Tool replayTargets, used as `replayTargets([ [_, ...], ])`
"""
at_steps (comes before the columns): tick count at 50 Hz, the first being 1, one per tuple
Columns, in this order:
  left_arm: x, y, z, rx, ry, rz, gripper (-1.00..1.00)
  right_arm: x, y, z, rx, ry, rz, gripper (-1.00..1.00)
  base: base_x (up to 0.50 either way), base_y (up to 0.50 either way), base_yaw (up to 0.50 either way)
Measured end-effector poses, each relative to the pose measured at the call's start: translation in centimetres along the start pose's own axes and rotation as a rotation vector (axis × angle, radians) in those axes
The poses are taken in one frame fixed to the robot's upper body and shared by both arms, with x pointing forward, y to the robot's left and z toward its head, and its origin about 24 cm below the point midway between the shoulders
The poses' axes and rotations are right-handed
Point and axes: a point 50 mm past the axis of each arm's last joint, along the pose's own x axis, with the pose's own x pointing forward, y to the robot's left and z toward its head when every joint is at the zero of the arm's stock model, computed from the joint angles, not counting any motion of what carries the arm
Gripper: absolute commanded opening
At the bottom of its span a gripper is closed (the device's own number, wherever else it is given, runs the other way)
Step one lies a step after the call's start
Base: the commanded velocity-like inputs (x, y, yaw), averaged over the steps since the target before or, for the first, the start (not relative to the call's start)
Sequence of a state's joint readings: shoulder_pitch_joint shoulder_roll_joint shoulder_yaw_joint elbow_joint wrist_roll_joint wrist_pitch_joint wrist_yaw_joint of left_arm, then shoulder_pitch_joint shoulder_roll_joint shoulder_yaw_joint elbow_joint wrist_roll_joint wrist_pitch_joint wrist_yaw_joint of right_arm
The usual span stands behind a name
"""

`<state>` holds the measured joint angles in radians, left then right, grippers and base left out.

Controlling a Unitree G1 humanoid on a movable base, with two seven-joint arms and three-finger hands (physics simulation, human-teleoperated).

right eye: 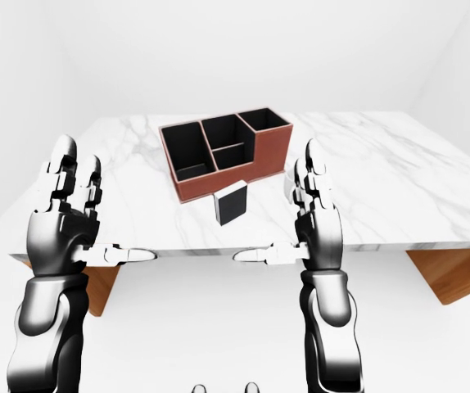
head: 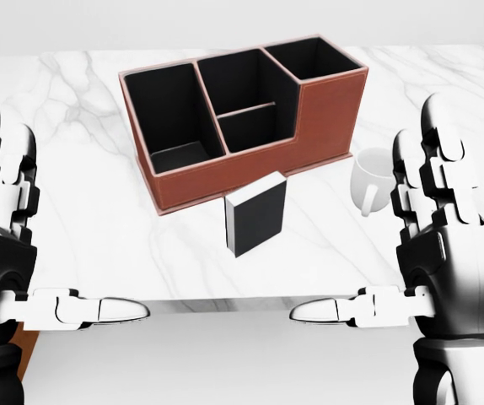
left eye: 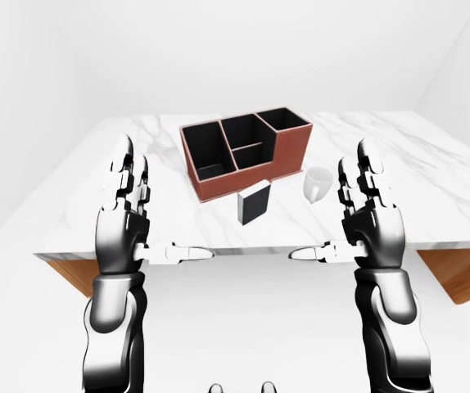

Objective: Pick up the book and place it in the front compartment of the caddy.

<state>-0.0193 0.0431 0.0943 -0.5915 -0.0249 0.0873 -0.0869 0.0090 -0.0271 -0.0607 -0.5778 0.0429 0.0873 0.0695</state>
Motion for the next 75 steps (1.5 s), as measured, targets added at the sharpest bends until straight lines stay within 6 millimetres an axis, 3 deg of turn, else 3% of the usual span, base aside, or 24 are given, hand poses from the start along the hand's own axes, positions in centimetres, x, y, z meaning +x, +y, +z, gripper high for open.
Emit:
replayTargets([
  [60,0.21,0.04,0.34,-0.005,-0.019,0.002,1.00,-0.05,0.15,0.05,-0.002,-0.001,0.005,1.00,0.50,0.00,0.00],
  [75,0.14,0.05,0.32,-0.005,-0.017,0.002,1.00,0.12,-0.02,-0.03,-0.012,0.000,-0.009,1.00,0.00,0.00,0.00],
])
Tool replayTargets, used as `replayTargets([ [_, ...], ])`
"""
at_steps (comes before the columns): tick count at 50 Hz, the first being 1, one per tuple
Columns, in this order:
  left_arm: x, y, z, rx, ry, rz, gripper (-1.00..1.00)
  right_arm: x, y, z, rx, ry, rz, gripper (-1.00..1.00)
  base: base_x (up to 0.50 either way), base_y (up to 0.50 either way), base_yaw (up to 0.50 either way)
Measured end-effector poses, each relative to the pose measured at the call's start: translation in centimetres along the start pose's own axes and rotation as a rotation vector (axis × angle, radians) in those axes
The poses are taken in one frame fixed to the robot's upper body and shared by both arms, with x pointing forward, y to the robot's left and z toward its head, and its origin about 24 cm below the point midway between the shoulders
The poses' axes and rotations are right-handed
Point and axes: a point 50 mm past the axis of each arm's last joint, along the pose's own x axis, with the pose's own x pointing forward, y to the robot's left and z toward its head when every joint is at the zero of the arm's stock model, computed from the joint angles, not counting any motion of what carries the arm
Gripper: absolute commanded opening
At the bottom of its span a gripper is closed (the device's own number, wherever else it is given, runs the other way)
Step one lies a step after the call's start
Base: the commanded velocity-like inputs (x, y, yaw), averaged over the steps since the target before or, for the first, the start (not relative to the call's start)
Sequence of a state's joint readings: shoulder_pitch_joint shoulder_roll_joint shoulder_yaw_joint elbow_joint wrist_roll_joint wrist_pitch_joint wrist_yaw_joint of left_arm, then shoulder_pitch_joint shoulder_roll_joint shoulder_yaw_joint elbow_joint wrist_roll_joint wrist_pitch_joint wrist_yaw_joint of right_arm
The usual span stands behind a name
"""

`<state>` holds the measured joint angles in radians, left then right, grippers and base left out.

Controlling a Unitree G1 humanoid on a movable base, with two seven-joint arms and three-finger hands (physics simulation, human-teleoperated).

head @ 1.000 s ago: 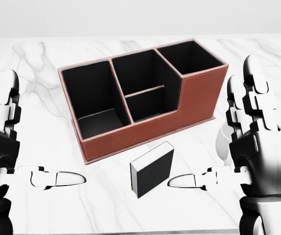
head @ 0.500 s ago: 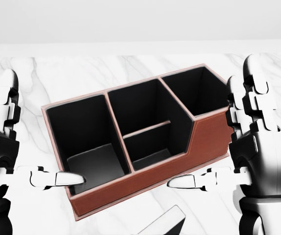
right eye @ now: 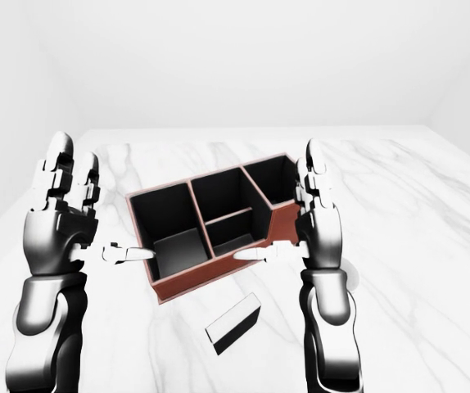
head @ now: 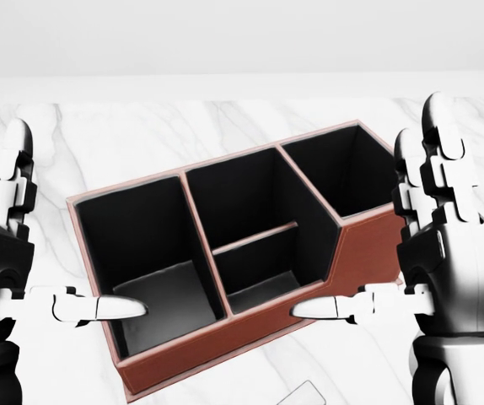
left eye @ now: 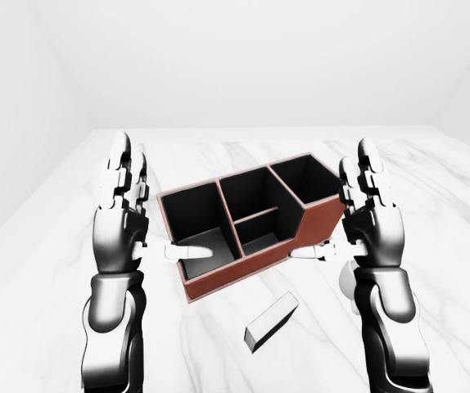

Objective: Pick up the book and place it in the front compartment of the caddy.

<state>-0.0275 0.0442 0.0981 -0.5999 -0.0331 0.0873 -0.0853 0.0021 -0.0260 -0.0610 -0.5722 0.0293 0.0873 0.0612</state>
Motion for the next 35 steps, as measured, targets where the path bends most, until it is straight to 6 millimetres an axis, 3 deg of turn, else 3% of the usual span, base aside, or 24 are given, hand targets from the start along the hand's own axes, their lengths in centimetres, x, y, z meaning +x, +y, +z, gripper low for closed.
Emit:
replayTargets([
  [14,0.0,0.1,0.2,0.001,-0.008,0.002,1.00,-0.1,0.3,0.0,-0.012,0.004,0.012,1.00,0.00,0.00,0.00],
  [35,0.2,0.3,0.3,0.004,-0.018,0.006,1.00,-0.2,1.3,1.5,-0.061,-0.059,0.070,1.00,0.00,0.00,0.00],
])
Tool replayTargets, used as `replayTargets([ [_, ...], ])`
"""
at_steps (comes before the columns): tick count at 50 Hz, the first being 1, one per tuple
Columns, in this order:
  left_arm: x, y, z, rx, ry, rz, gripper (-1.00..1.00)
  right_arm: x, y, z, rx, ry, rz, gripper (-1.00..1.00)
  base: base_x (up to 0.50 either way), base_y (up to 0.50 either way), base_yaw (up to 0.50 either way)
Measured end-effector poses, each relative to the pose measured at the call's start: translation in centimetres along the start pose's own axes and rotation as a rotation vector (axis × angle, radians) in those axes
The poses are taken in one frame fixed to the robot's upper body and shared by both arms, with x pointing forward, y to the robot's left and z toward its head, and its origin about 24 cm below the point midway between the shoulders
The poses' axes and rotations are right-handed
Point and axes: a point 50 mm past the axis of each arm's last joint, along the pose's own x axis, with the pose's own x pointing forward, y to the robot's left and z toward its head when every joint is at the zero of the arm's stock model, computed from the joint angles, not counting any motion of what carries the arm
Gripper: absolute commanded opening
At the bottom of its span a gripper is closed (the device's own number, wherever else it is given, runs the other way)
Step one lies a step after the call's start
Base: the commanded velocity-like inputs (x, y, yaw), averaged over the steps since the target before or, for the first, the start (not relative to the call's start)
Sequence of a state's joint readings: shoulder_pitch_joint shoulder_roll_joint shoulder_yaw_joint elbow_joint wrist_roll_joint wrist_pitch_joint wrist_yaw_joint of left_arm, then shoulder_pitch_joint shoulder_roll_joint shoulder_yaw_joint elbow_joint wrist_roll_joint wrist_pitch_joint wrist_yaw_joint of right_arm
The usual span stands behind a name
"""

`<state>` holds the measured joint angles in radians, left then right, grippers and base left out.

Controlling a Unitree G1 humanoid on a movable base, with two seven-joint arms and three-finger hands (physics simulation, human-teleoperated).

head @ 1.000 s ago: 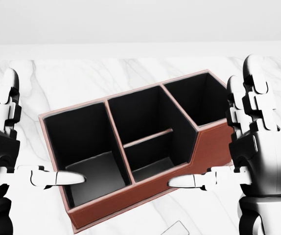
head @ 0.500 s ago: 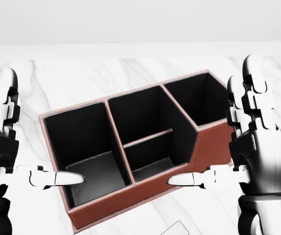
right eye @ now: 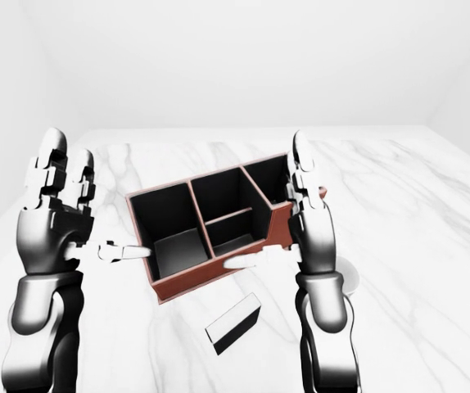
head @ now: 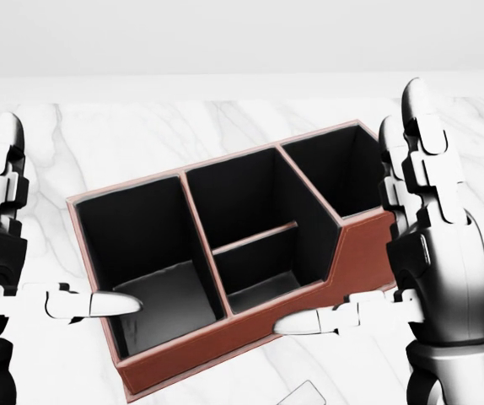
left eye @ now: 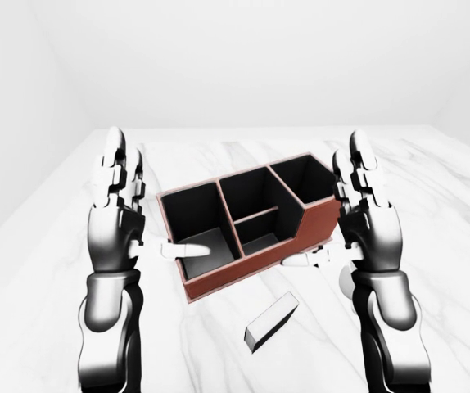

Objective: Pick up the book and place it in the front compartment of the caddy.

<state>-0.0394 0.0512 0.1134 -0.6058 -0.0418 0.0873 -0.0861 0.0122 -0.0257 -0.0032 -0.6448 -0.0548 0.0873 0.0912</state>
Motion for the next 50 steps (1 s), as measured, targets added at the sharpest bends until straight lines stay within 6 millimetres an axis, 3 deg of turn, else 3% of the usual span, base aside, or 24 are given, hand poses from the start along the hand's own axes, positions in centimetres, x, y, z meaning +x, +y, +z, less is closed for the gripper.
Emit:
replayTargets([
  [50,0.5,0.5,-0.4,0.002,0.010,0.018,1.00,-0.2,1.0,2.2,-0.263,-0.063,0.190,1.00,0.00,0.00,0.00],
])
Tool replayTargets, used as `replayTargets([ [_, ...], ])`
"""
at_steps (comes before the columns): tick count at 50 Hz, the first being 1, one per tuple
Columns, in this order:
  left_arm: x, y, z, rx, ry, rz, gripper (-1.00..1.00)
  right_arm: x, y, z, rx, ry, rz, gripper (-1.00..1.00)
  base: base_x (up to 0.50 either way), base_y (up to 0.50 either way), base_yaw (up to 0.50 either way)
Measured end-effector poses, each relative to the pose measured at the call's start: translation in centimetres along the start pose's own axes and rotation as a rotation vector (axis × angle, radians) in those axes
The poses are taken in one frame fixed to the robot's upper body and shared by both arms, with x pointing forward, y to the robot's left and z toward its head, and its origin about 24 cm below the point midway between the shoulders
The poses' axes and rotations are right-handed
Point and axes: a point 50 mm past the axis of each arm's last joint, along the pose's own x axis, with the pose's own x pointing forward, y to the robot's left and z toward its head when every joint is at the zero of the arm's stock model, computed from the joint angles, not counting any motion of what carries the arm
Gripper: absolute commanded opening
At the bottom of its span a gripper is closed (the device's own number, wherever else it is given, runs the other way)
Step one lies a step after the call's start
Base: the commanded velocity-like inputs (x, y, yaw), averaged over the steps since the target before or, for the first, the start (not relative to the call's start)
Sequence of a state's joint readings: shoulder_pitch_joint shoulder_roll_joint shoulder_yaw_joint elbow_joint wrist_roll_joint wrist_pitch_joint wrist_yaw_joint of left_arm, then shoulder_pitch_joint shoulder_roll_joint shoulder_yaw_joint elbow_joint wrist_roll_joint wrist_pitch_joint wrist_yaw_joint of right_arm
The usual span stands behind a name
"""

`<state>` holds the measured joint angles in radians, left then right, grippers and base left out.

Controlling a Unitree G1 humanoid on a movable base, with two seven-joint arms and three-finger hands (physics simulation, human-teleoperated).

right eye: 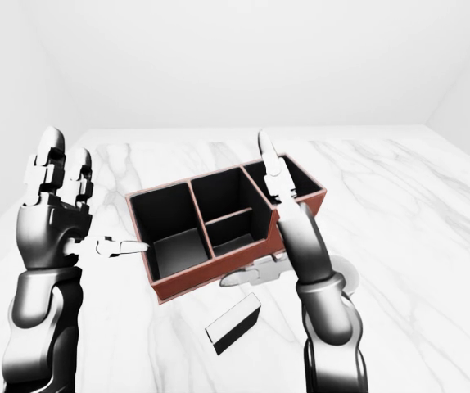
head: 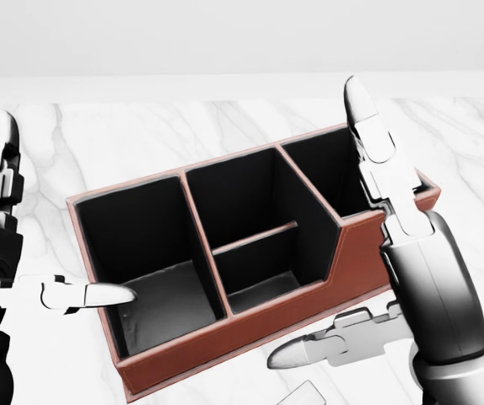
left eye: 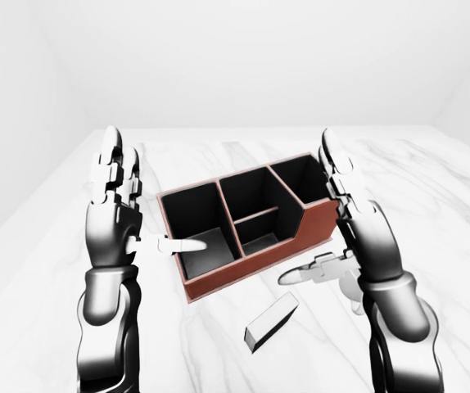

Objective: Pick up the book and place it in the front compartment of the caddy.

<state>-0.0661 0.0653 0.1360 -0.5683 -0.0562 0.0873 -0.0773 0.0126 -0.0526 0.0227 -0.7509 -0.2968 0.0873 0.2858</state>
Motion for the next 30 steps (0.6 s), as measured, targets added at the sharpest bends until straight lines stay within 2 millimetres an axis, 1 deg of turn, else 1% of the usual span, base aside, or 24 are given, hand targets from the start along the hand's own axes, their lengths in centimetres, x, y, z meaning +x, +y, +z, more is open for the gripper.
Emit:
replayTargets([
  [30,0.0,0.0,-0.5,0.004,0.024,0.001,1.00,-1.3,0.7,1.2,-0.153,0.026,0.144,1.00,0.00,0.00,0.00],
])
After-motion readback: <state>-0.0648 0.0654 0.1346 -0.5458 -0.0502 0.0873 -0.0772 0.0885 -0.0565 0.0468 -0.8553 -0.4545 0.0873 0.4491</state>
